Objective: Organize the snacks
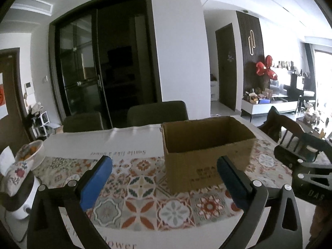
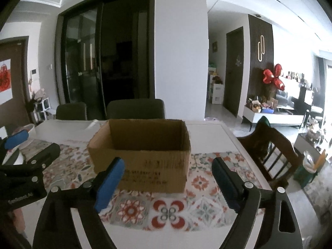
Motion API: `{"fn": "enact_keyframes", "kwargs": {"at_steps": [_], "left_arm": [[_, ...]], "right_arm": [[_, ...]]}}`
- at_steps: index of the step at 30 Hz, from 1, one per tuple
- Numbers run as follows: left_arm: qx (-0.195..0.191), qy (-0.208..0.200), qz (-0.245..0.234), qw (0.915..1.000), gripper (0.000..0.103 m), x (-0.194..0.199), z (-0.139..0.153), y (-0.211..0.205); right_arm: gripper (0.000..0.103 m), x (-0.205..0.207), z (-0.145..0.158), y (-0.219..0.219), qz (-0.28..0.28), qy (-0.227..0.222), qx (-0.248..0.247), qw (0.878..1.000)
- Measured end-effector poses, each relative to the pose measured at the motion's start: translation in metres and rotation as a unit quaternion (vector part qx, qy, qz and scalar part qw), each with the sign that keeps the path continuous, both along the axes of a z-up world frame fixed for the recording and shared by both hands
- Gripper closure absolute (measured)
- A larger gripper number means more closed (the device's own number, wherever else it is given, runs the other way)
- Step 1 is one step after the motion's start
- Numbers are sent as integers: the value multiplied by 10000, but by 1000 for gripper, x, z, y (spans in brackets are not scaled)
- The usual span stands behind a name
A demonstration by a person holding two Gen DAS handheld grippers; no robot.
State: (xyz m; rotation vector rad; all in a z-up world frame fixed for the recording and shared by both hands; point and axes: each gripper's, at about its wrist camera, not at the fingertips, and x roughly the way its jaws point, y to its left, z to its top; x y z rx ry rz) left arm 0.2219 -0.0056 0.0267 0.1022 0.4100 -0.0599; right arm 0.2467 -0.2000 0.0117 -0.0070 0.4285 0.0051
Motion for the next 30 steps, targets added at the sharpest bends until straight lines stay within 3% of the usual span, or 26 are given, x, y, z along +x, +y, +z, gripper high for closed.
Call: {"fn": "enact_keyframes", "kwargs": {"at_steps": [12,30], "left_arm": [[-97,20,3,10000,0,-75,2,6],[40,-39,-94,9999,0,-118,2,5]], "right_arm": [[13,-73,-3,5,66,2,159,9999],[13,-132,-3,7,-93,-113,64,9999]]}}
